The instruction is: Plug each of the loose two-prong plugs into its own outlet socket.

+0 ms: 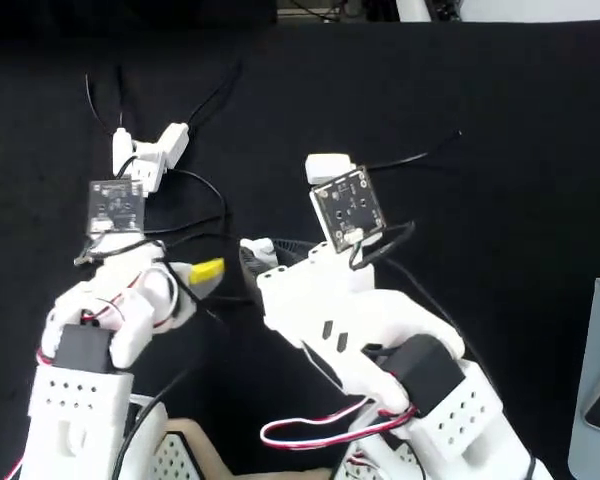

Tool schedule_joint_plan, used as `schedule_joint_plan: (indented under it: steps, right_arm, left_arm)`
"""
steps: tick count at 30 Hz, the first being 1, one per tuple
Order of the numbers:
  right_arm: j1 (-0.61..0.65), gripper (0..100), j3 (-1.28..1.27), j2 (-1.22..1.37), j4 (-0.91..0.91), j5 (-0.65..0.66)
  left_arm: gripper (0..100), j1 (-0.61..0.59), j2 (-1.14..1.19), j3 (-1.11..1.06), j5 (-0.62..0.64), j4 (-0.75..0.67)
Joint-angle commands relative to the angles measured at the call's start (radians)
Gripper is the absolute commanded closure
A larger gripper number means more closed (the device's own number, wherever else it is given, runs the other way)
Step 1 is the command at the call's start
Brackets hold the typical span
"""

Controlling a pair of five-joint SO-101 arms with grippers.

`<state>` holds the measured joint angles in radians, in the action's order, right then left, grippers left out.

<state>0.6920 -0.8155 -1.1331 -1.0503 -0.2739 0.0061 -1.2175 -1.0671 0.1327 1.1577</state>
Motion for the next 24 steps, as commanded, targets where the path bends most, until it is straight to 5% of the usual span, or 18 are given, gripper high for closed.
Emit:
schedule_joint_plan:
  steps: [1,8,24]
  right_arm:
    - [-0.009,98.7,0.005,-0.015,0.017,-0.011]
    - [0.114,98.6,-0.019,-0.008,-0.014,-0.006]
    - [0.124,98.5,-0.140,-0.007,0.011,0.035]
  left_arm:
    - [66,-0.041,-0.009,0.088,-0.008,0.037]
    - [66,-0.035,-0.009,0.084,-0.002,0.015]
    - [66,-0.027,-0.009,0.266,0.012,0.023]
